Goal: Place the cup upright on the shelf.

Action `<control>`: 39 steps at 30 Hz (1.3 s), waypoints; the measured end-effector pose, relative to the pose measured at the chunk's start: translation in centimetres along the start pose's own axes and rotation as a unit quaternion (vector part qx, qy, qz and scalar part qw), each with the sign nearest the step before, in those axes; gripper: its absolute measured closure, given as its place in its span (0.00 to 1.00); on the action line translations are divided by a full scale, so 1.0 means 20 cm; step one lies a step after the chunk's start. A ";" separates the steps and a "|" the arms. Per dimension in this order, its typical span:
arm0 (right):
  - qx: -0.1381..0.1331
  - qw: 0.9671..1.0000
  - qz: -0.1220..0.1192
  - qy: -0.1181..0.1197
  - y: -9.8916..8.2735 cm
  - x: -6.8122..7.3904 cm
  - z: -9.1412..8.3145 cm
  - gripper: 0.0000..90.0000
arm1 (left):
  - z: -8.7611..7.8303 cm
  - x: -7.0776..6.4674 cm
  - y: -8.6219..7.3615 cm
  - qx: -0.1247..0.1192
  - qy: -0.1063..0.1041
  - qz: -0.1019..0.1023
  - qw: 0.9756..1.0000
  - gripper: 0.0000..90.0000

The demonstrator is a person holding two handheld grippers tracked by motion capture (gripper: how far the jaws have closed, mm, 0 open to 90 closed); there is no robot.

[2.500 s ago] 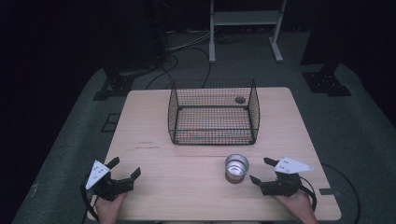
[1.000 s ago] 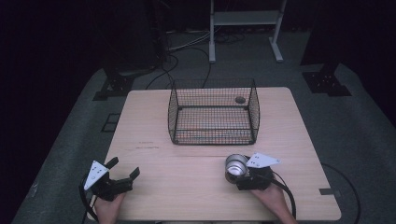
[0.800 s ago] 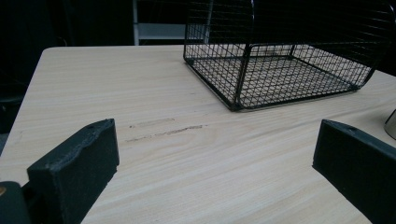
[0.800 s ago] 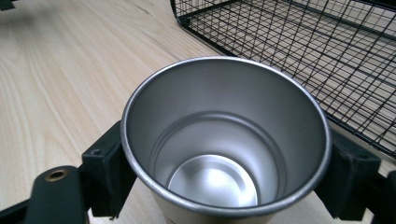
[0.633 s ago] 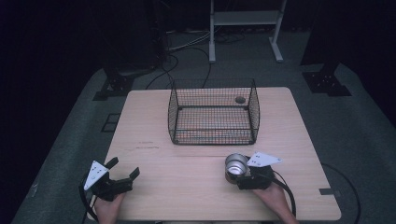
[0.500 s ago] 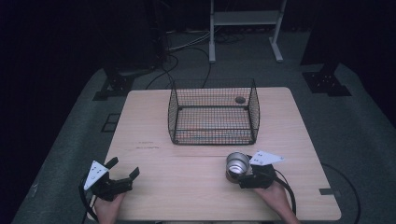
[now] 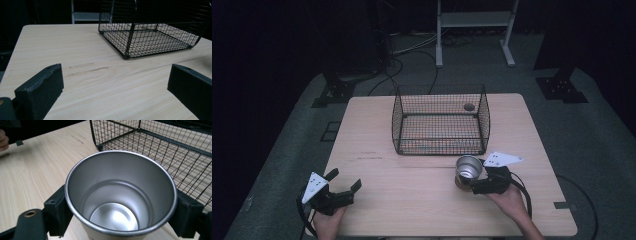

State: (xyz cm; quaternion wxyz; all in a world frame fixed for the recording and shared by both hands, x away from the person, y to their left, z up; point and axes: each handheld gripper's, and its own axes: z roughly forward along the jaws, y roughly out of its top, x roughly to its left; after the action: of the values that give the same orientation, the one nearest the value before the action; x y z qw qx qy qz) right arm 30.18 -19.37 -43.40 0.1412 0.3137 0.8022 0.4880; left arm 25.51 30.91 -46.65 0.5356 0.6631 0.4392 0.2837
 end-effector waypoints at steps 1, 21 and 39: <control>-0.001 1.000 0.000 0.002 0.01 0.00 0.00 0.20 | 0.00 0.00 0.00 0.000 0.000 0.000 1.000 0.00; -0.012 0.999 -0.014 0.029 0.28 -0.06 -0.02 0.20 | 0.00 0.01 0.00 -0.001 0.001 0.000 1.000 0.00; -0.018 0.999 -0.012 0.041 0.56 -0.14 -0.01 0.20 | 0.00 0.01 0.00 -0.003 0.001 0.000 1.000 0.00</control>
State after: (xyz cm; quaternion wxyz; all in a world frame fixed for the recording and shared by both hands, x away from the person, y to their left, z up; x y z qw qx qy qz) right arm 36.25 -17.74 -33.78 0.1202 0.2809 0.8020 0.5132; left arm 25.59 31.04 -46.65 0.5374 0.6608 0.4391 0.2859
